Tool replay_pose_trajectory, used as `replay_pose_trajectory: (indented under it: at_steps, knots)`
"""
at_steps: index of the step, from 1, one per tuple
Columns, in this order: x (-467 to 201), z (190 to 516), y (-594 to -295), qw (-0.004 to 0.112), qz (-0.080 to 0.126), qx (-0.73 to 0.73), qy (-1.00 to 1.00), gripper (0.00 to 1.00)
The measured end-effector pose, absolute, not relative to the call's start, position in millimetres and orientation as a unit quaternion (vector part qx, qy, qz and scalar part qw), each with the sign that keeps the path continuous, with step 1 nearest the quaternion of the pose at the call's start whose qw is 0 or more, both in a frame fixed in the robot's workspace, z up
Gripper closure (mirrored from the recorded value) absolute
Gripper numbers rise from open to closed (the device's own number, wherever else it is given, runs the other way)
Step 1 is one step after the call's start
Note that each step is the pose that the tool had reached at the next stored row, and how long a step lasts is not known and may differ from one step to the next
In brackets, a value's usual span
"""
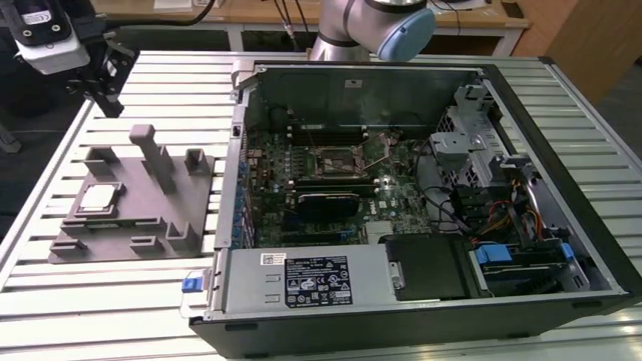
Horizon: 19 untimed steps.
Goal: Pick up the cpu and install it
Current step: 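Reach for the cpu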
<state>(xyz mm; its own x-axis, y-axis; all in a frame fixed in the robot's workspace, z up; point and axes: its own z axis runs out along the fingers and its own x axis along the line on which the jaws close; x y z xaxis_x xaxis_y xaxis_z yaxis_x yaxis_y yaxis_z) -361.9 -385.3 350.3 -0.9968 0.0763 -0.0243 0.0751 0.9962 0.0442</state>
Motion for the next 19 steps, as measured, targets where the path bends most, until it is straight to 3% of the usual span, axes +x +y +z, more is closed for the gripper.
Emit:
replay_pose_trajectory:
  at_steps: [19]
  knots:
    - [-390.9, 326.6, -385.2, 0.013, 0.022, 0.038, 0.999, 0.89]
